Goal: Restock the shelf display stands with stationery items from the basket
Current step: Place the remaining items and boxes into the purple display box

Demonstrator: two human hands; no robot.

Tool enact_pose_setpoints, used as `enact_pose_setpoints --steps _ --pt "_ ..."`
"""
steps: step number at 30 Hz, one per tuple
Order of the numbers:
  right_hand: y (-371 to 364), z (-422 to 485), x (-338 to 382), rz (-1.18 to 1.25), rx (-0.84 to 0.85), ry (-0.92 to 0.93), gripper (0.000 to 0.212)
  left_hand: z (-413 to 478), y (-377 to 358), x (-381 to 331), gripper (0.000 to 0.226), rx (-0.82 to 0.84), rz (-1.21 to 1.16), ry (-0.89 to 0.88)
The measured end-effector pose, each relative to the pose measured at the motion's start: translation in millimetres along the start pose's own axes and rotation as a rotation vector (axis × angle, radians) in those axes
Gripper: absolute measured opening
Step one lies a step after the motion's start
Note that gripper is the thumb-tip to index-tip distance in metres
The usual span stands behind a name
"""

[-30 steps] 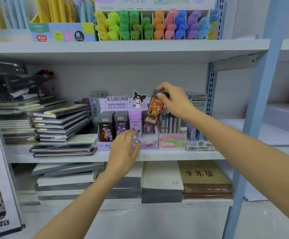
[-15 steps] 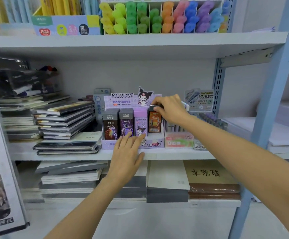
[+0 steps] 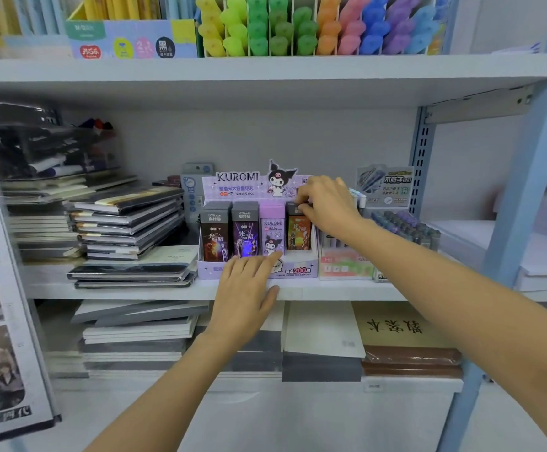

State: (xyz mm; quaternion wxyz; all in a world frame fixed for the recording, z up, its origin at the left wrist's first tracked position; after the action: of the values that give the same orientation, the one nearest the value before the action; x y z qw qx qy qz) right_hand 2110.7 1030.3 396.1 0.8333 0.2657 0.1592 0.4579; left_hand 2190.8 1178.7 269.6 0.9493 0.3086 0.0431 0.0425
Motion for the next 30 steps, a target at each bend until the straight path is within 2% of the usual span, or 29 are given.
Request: enact_pose_setpoints --steps 3,6,8,11,14,18,22,26,30 --pt "4 2 2 0.016 0.038 0.032 0.022 4 9 2 0.053 -0.034 -0.042 -0.029" --pt "7 2 20 0.193 0.044 0.081 0.041 27 37 16 0.046 -0.268 0.033 -0.058" --pt "-1 1 35 0.213 0.117 0.11 0.053 47 52 31 0.048 -0.329 0.107 0.007" --pt "-18 -3 47 0.128 0.235 0.125 0.058 69 50 56 0.06 -0.16 0.127 0.09" --pt "-27 -14 49 0.071 0.211 0.144 0.054 73 40 70 0.064 -0.013 0.102 0.083" --pt "-29 -13 47 0.104 0.212 0.147 0.054 73 41 73 0.064 -0.049 0.162 0.006" --pt "-28 -6 57 0.163 0.196 0.228 0.066 77 45 78 0.071 -0.07 0.189 -0.013" --pt "-39 -8 68 0.156 0.201 0.223 0.059 75 43 77 0.071 -0.054 0.126 0.033" --pt "-31 -7 65 0.207 0.314 0.209 0.064 76 44 74 0.075 -0.016 0.201 0.038"
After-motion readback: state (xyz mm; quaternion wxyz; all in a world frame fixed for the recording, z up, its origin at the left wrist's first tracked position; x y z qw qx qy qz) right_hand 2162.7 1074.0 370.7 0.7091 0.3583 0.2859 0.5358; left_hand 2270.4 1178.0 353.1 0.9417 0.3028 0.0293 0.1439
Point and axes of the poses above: each hand's wrist, its own z-axis towards the middle knuckle, its own y-axis out of the back of the hand, x = y × z, the point moved 5 cm from there along z, towards the middle knuckle, and after that the axes turned 11 degrees about -x, right-handed, at the moved point
